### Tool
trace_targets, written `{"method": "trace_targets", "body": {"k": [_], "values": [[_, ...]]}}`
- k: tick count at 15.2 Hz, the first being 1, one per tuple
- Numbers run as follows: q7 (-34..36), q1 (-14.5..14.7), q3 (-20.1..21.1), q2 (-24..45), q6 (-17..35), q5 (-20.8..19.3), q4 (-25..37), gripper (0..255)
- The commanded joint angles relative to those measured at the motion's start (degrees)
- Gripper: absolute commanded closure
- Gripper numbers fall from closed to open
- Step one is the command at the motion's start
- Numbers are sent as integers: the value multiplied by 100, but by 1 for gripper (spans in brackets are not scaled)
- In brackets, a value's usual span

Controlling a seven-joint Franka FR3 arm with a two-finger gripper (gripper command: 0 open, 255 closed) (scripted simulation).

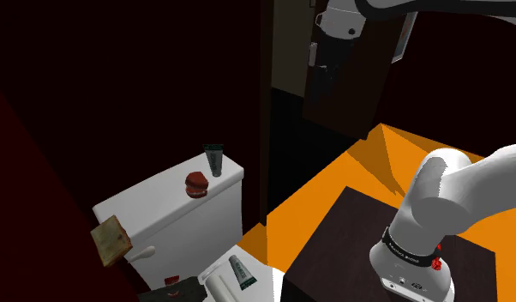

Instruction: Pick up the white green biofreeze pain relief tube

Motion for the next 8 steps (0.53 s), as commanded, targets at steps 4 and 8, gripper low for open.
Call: {"method": "trace_targets", "body": {"k": [4,8], "values": [[-59,76,39,588,445,7,104,0],[-135,171,94,1410,973,8,347,0]]}}
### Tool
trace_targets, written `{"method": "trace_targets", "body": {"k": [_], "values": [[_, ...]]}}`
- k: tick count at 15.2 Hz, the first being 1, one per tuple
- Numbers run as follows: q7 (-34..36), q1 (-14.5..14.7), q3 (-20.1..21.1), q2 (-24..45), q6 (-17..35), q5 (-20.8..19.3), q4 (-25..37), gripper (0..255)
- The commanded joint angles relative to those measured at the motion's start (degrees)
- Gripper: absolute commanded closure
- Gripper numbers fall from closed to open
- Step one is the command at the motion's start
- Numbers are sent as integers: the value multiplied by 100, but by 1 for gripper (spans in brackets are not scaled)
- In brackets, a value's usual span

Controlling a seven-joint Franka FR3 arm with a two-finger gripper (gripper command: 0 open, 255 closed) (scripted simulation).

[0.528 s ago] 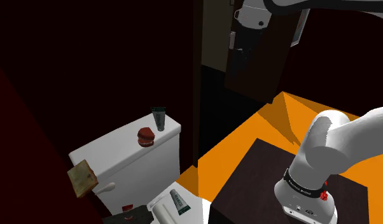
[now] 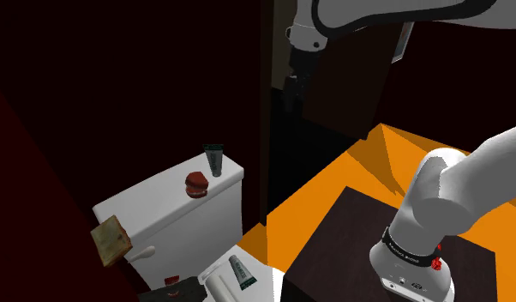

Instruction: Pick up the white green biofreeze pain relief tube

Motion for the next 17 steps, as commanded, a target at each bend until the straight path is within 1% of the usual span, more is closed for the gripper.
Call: {"method": "trace_targets", "body": {"k": [1,9,13,17], "values": [[-33,47,35,410,286,1,101,0],[-164,194,170,2131,1023,-41,981,0],[-213,259,245,3006,1241,-94,1586,0],[-252,326,319,3893,1353,-173,2305,0]]}}
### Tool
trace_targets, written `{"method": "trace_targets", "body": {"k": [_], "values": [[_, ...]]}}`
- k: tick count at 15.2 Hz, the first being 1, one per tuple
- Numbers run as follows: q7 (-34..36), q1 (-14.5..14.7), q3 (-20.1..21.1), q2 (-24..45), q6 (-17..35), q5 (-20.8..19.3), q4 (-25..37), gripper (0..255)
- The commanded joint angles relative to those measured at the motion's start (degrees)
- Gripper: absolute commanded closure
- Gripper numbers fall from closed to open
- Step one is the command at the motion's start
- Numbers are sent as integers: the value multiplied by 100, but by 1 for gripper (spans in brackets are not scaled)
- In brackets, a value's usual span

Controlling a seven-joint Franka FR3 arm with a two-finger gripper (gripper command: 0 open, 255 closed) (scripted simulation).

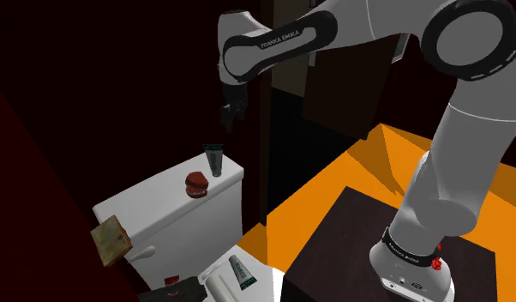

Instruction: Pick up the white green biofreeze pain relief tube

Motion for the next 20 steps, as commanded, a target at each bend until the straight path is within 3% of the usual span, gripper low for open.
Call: {"method": "trace_targets", "body": {"k": [1,11,20], "values": [[-32,31,27,457,60,-46,371,0],[-148,285,134,2762,-227,-296,2823,0],[-112,285,121,2932,263,-320,2503,0]]}}
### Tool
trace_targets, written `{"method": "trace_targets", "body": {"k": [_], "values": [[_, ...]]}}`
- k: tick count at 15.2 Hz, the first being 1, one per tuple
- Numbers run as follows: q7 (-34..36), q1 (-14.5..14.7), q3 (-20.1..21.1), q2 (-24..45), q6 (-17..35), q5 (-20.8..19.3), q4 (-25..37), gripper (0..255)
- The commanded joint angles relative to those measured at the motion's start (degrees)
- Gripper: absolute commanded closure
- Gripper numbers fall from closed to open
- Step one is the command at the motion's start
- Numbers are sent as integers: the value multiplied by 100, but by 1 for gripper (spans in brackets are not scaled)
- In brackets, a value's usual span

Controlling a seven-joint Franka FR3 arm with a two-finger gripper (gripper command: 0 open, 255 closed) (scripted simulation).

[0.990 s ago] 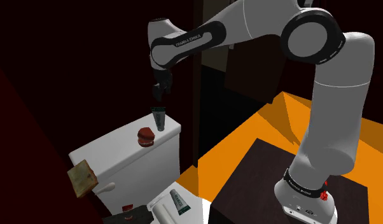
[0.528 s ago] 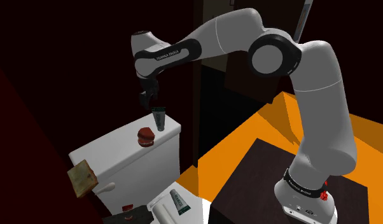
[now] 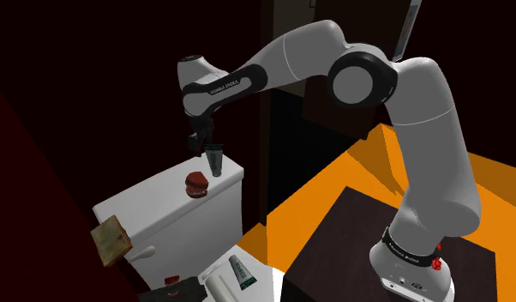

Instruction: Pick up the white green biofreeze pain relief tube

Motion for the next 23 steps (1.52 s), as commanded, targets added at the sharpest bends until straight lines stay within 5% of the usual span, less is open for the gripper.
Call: {"method": "trace_targets", "body": {"k": [1,10,23], "values": [[-1,-2,-2,15,30,-1,-13,255],[-2,-4,-1,2,30,-1,-25,255],[-62,1,16,-249,-833,39,589,255]]}}
